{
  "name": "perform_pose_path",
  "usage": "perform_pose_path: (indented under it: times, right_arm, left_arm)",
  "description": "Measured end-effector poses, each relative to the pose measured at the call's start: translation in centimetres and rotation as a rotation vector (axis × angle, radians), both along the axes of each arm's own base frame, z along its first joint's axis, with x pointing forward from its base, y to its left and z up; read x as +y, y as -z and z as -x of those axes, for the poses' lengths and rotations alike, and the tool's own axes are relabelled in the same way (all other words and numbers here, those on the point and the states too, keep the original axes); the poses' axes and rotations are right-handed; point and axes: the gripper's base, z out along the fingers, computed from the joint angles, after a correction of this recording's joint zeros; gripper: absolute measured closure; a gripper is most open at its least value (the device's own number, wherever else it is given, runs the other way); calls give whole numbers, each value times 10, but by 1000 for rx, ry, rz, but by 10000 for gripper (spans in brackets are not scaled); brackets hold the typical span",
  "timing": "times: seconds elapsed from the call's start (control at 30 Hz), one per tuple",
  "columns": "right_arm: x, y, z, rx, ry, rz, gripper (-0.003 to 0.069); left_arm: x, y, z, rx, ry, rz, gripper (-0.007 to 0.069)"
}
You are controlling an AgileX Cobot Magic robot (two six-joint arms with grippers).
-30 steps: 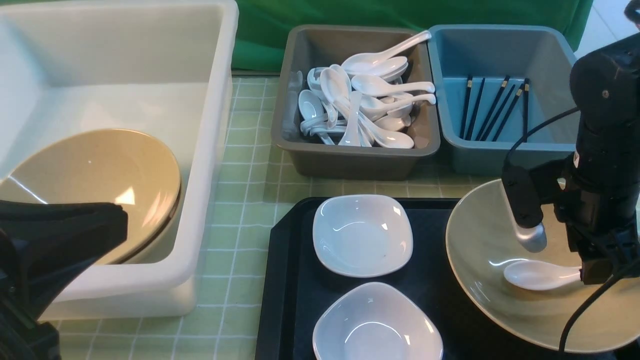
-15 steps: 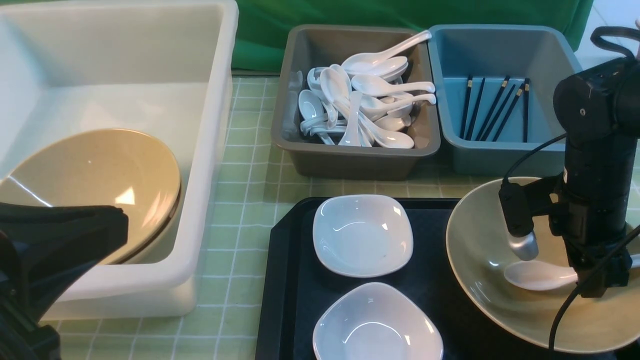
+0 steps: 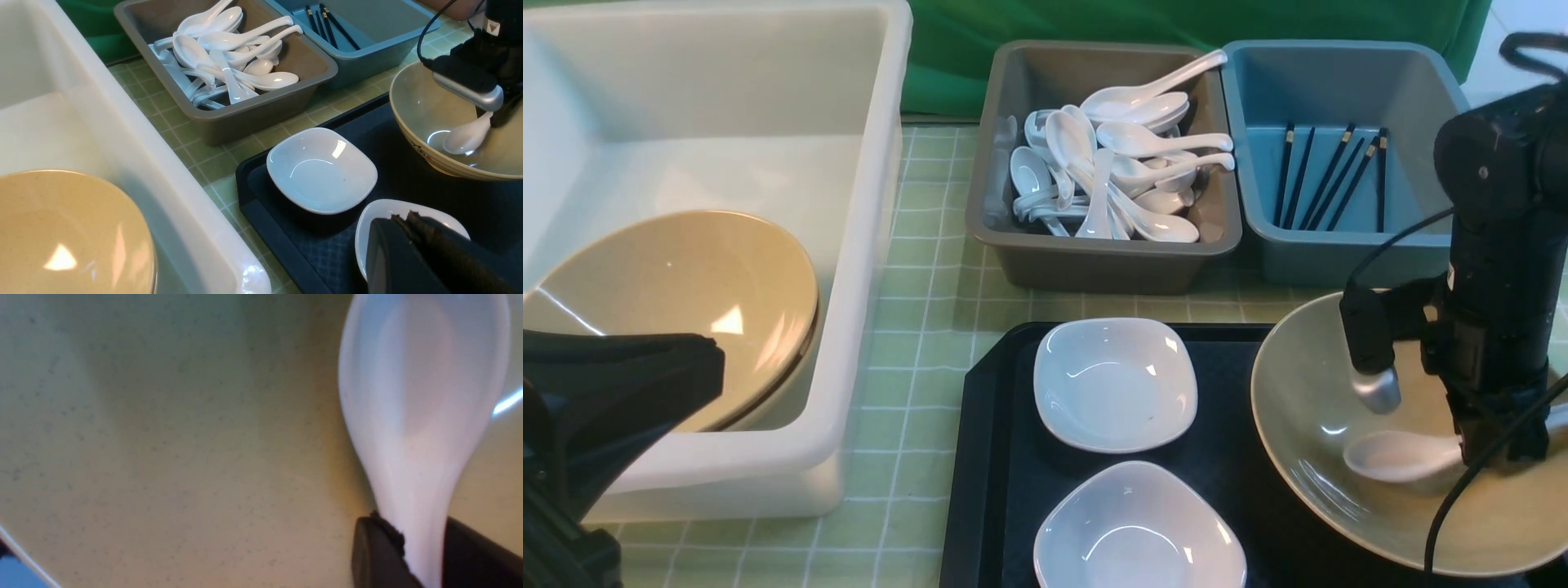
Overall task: On green table put chopsticks spoon bowls plates into blue grey white boxes.
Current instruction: 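Reach down and grasp the white spoon resting in the bowl with the right gripper, then place the white spoon into the bin of spoons with the right gripper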
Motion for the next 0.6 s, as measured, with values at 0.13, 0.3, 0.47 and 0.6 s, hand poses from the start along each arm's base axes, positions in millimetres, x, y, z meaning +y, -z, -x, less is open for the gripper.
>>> perform_pose_path:
  times: [0.13,0.3,0.47,0.6]
  right_arm:
    - [12,-28,-9,-90,47,-125,500]
    - [30,-72,-24,-216,108,-312,500]
    - [50,-103,-38,-328,267,-557,500]
    - [74,-111,-67,-486,461,-862,500]
  left_arm:
    - [0,0,0,-1,0,0,627]
    - [0,-1,-1,-16,-7,7,627]
    - [0,-4,-3,-49,-18,22,627]
    - [0,-9,-6,-95,-36,46,627]
